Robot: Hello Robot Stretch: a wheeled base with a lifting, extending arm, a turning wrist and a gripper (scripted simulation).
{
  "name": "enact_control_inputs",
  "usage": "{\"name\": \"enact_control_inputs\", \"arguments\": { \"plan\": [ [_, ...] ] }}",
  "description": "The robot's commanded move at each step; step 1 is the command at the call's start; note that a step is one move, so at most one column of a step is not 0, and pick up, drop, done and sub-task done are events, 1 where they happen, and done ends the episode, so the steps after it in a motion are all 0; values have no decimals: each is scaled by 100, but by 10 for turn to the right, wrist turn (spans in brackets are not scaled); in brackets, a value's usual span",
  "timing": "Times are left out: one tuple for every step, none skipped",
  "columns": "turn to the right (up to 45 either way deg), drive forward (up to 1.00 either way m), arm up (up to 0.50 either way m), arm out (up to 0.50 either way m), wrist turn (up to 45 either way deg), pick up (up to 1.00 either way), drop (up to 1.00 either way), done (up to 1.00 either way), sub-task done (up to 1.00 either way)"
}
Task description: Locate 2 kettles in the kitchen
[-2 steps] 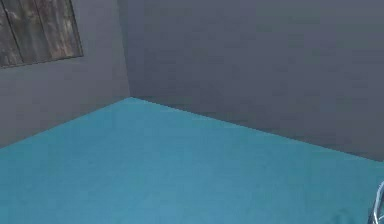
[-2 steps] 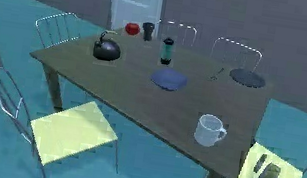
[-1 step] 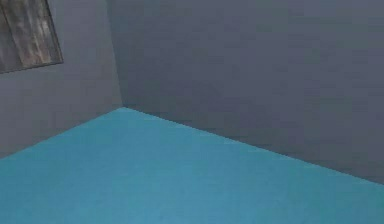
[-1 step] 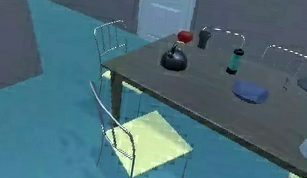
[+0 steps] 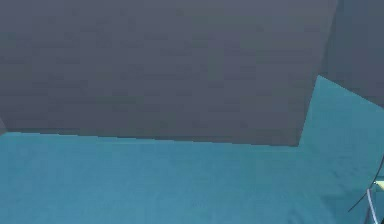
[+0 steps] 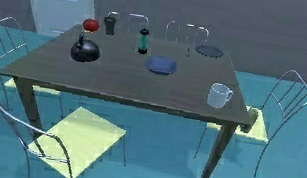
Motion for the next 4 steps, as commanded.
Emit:
{"name": "enact_control_inputs", "arguments": {
  "plan": [
    [30,0,0,0,0,0,0,0,0],
    [0,75,0,0,0,0,0,0,0],
    [450,0,0,0,0,0,0,0,0],
    [30,0,0,0,0,0,0,0,0]
  ]
}}
